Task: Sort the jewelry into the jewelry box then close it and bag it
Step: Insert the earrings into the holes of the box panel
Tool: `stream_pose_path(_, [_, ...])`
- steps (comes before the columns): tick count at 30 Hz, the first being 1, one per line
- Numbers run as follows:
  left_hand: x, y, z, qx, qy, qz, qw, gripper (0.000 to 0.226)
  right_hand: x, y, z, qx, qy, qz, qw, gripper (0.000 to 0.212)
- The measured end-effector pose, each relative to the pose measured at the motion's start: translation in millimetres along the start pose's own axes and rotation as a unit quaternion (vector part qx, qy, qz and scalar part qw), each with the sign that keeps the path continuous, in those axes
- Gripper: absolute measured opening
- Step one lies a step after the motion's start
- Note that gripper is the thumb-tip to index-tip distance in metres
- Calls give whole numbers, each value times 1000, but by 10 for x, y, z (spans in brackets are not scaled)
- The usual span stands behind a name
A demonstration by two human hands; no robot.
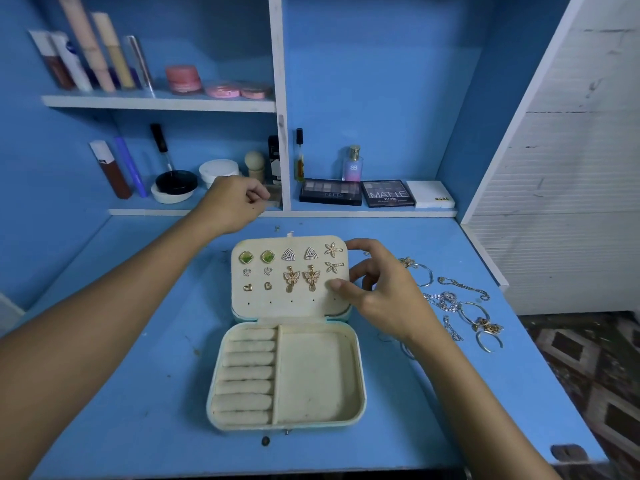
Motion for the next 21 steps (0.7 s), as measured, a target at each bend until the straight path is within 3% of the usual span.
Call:
stream_pose_path(9, [156,-19,176,49,26,-6,998,9,266,17,-33,-1,48,122,991,45])
stream_pose_path(14, [278,75,293,79,65,-6,995,11,407,90,-44,30,80,190,978,30])
stream_pose_path(21, [540,269,382,118,13,-28,992,10,525,182,-14,124,101,309,937,18])
Point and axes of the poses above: each hand's wrist, its own x-axis away from the middle knuckle, its own z-axis out of the back of the hand, y = z × x, the point moved 1 cm from there along -x, towards the middle knuckle, and after that the axes turned 10 degrees about -x, right-handed, at the moved point
